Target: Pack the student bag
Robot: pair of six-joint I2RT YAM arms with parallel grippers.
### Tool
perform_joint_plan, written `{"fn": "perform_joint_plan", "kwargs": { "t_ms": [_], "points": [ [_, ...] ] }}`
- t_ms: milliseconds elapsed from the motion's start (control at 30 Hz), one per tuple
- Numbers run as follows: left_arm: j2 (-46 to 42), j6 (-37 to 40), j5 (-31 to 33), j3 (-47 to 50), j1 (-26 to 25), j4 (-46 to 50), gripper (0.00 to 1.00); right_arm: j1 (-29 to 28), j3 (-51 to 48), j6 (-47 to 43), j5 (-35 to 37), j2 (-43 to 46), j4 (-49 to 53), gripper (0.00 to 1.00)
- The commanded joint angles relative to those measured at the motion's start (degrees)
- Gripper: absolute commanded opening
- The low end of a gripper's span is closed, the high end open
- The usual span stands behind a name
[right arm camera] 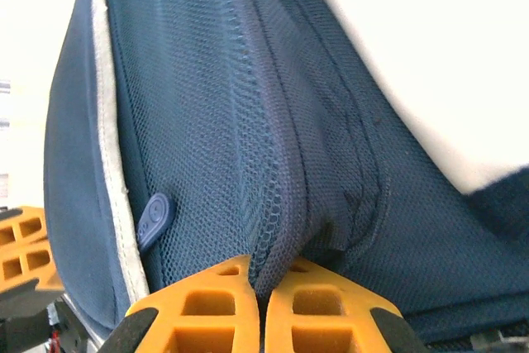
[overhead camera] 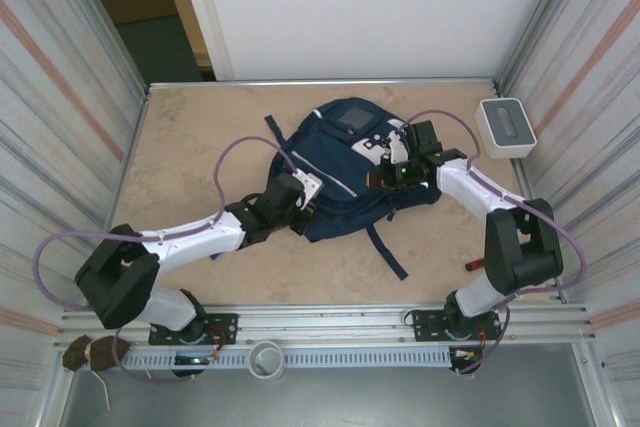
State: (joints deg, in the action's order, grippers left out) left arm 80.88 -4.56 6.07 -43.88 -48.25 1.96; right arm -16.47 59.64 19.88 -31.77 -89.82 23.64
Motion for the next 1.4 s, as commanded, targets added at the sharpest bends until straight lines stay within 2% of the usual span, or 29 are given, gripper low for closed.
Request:
{"fn": "perform_joint_plan", "kwargs": {
  "t_ms": [0, 67, 167, 233, 367, 467, 600, 700, 767, 867, 967, 1100, 1267, 1367],
  "points": [
    [-0.53, -0.95, -3.67, -1.25, -3.45, -1.72, 0.0, 1.43, 4.57, -4.67, -1.6, -1.9, 3.46, 0.03],
    [1.97, -1.16, -4.52, -3.55, -5.47, -2.89, 0.0, 3.43, 5.89, -4.22, -0.08, -2.19, 4.71, 0.06],
    [6.6, -1.66, -4.85, -8.25, -7.68, -3.94, 0.0, 6.36, 5.51, -2.43, 1.41, -0.3, 4.91, 0.18],
    [9.2, -1.72, -4.57, -11.13, -8.8, -3.96, 0.0, 7.39, 3.17, -1.26, 2.63, 2.66, 4.46, 0.3],
    [12.1, -1.71, -4.94, -13.89, -9.71, -4.73, 0.0, 7.55, -4.21, 2.01, 0.75, 9.06, 1.41, 0.45],
    [13.13, -1.75, -5.35, -14.22, -10.02, -5.05, 0.0, 7.06, -9.18, 5.31, -0.66, 12.69, -1.99, 0.49],
    [13.25, -1.82, -5.2, -13.46, -10.09, -5.15, 0.0, 5.43, -12.09, 7.11, 3.46, 13.54, -3.95, 0.52],
    [12.74, -1.76, -4.59, -12.35, -10.07, -5.03, 0.0, 4.24, -13.14, 9.08, 2.89, 12.53, -8.21, 0.49],
    [11.93, -1.5, -3.27, -11.15, -10.07, -5.11, 0.0, 3.91, -12.81, 9.31, 3.35, 11.5, -9.38, 0.43],
    [10.01, -1.12, -0.74, -9.07, -10.0, -4.35, 0.0, 4.55, -12.79, 8.55, 3.7, 11.1, -9.79, 0.16],
    [7.09, -1.65, 1.32, -6.06, -8.47, -3.37, 0.0, 6.41, -12.95, 6.56, 3.49, 11.81, -7.97, 0.02],
    [2.98, -2.12, 2.08, -1.25, -3.5, -3.41, 0.0, 8.67, -11.78, 2.64, 1.71, 11.91, -4.06, 0.0],
    [1.12, -1.51, 1.28, 2.11, 3.25, -3.24, 0.0, 8.92, -8.31, -1.82, -2.06, 9.59, -0.64, 0.0],
    [0.82, -1.06, 0.68, 2.0, 3.86, -2.58, 0.0, 8.33, -6.32, -2.47, -4.82, 7.71, -0.45, 0.0]
  ]
}}
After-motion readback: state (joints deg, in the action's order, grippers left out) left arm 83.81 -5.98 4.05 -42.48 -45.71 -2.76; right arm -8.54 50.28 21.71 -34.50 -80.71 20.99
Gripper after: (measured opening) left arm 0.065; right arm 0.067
